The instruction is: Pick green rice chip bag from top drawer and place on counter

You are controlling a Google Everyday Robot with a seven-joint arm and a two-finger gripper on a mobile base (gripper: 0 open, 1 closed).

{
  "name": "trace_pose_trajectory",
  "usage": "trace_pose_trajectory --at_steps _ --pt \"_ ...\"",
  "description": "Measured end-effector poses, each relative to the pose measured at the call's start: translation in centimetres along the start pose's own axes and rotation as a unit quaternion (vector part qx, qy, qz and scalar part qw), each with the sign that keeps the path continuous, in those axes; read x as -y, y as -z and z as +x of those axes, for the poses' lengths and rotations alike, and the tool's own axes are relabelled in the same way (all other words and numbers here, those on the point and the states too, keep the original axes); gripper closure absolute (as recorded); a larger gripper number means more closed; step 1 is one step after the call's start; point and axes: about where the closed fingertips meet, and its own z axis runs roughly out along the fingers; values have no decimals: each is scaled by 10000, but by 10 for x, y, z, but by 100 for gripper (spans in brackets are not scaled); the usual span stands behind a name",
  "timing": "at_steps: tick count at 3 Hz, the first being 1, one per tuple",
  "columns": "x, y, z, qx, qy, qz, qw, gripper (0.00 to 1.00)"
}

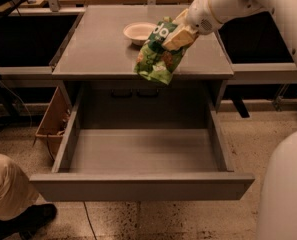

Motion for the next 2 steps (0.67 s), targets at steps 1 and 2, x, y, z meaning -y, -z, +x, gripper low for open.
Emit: trace_pose_trajectory --at_steps 1,2 --pt "31 7 -3 146 187 338 9991 100" --pt "51 5 -3 264 299 527 9978 100"
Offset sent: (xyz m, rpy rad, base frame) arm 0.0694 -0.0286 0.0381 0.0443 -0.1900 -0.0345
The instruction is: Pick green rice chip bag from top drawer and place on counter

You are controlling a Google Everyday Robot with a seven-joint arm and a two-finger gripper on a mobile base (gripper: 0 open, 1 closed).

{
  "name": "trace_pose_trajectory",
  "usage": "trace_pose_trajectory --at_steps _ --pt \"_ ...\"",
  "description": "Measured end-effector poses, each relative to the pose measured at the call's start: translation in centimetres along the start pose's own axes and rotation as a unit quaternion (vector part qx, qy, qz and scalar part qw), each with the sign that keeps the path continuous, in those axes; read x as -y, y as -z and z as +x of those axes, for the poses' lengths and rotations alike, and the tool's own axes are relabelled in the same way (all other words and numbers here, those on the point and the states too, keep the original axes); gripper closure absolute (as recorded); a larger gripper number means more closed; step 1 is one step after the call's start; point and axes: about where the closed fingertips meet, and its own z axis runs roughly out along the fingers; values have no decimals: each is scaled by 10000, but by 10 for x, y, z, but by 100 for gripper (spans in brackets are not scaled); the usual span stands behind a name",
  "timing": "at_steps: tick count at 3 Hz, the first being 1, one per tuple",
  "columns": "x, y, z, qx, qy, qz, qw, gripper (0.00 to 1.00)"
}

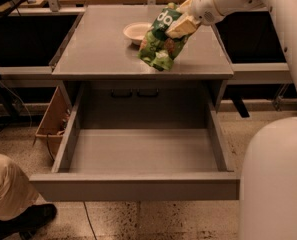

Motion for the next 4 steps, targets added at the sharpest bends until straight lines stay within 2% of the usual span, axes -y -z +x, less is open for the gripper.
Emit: trace_pose_trajectory --at_steps 1,2,3,4 --pt "25 -12 20 -54 22 200 9998 100" --pt "38 -19 46 -166 -155 307 9993 100" --pt "43 -21 66 -295 -329 359 9984 82" --pt "43 -29 77 -415 -430 313 9977 51"
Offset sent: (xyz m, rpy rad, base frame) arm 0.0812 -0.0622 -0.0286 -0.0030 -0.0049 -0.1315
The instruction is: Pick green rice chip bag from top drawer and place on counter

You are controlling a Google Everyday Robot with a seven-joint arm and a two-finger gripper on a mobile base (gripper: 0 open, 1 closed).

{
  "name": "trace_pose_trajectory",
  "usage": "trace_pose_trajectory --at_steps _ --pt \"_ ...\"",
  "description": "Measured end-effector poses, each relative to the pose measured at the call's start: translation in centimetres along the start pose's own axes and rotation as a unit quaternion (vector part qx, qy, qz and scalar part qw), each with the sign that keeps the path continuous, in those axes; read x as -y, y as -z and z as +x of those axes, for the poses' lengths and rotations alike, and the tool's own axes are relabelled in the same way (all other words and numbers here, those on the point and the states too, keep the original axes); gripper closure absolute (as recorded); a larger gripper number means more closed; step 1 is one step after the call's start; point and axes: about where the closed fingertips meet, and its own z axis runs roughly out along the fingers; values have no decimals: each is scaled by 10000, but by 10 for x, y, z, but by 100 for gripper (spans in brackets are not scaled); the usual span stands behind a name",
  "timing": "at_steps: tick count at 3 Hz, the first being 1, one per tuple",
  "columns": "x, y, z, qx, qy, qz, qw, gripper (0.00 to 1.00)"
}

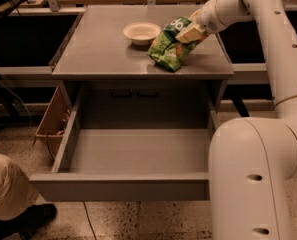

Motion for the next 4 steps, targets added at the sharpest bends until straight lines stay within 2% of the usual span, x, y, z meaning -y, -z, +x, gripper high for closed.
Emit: trace_pose_trajectory --at_steps 2,3,4 --pt "-2 -11 3 -91 -26 -88 9999 5" --pt "-4 -14 4 -101 -61 -141 9998 0" --pt "-5 -11 2 -89 -73 -172 9998 0"
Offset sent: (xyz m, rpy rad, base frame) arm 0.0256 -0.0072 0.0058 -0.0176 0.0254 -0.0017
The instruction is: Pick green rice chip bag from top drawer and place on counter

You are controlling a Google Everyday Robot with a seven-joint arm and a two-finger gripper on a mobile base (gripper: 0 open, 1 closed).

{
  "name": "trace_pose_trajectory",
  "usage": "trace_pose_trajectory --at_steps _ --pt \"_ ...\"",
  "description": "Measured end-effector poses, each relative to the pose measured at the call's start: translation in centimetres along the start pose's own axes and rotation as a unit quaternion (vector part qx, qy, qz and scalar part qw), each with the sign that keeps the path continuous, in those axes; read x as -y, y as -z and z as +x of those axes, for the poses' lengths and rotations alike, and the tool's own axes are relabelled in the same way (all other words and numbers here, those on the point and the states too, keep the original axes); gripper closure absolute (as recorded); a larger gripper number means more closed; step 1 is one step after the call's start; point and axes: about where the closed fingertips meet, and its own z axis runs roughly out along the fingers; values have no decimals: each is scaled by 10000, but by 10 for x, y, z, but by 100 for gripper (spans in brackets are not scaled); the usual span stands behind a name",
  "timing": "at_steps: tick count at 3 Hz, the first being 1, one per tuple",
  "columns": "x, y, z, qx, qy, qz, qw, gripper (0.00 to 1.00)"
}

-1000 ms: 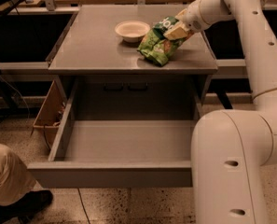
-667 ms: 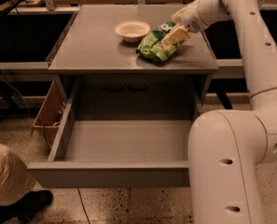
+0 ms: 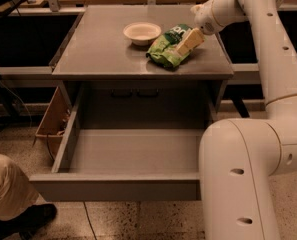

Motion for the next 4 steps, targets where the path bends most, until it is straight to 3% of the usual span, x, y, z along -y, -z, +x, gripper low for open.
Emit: trace_pose_trajectory --at_steps 1,2,3,4 --pt "-3 29 -2 334 -111 -63 9994 0" --pt "-2 77 -2 890 -309 -25 9955 0" --pt "0 147 -2 1370 -500 161 9892 0" --pt "-4 207 -11 1556 -525 330 9859 0"
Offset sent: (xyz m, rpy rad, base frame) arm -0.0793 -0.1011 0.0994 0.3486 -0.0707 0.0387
